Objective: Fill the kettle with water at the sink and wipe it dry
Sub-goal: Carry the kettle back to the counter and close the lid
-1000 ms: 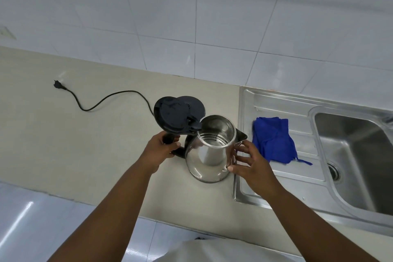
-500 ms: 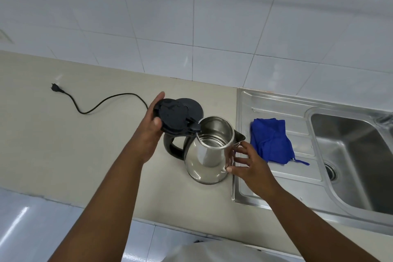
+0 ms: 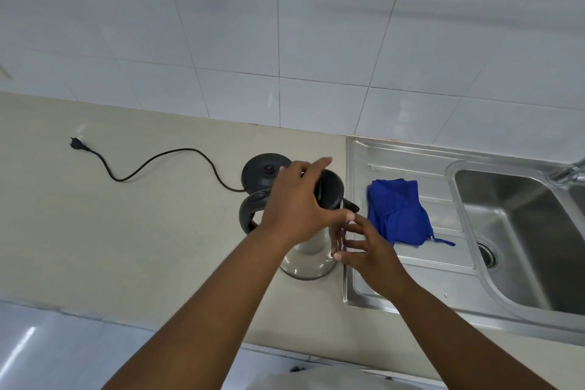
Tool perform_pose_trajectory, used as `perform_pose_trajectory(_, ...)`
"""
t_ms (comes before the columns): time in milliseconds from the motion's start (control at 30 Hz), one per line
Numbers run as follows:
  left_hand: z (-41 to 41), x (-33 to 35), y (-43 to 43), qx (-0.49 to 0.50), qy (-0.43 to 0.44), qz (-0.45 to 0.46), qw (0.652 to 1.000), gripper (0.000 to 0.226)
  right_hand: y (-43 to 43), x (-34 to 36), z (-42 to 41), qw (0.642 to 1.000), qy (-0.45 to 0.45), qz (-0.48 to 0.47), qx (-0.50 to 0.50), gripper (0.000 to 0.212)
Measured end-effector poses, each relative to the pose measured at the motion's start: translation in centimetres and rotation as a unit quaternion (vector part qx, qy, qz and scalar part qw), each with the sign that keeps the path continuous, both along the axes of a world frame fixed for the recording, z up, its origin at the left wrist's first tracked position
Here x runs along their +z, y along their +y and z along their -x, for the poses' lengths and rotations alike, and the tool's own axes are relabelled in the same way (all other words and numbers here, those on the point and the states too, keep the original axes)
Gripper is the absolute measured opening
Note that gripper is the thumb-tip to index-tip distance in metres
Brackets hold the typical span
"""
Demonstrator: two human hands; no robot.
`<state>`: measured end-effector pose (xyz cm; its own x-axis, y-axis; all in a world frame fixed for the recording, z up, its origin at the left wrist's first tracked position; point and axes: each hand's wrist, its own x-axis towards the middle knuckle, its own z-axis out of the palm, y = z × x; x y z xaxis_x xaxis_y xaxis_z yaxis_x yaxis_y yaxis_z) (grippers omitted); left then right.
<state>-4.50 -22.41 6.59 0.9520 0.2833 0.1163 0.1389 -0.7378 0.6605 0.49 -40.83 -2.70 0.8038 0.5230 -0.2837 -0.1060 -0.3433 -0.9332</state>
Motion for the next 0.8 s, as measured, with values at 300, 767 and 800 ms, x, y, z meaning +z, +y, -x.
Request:
perform_pose_trajectory(300,-0.1,-1.2,0.4,0.000,0.036,-0.153,0.988,0.081,-0.1,-0.5,-0.1,1.000,-0.005,0.013,-0.001,0.078)
perform_pose_trajectory(767,-0.6,-2.9,0.0,0.042,-0.049,-0.183,0.981,0.046,0.0,-0.4,-0.1,1.000,-0.011,0.022,-0.002,0.075)
perform_pose_trajectory(800,-0.6,-2.9,0.0,0.042,-0.045,-0.183,0.981,0.046,0.0,-0.4,-0.1,1.000,-0.011,0.022,-0.003,0.075)
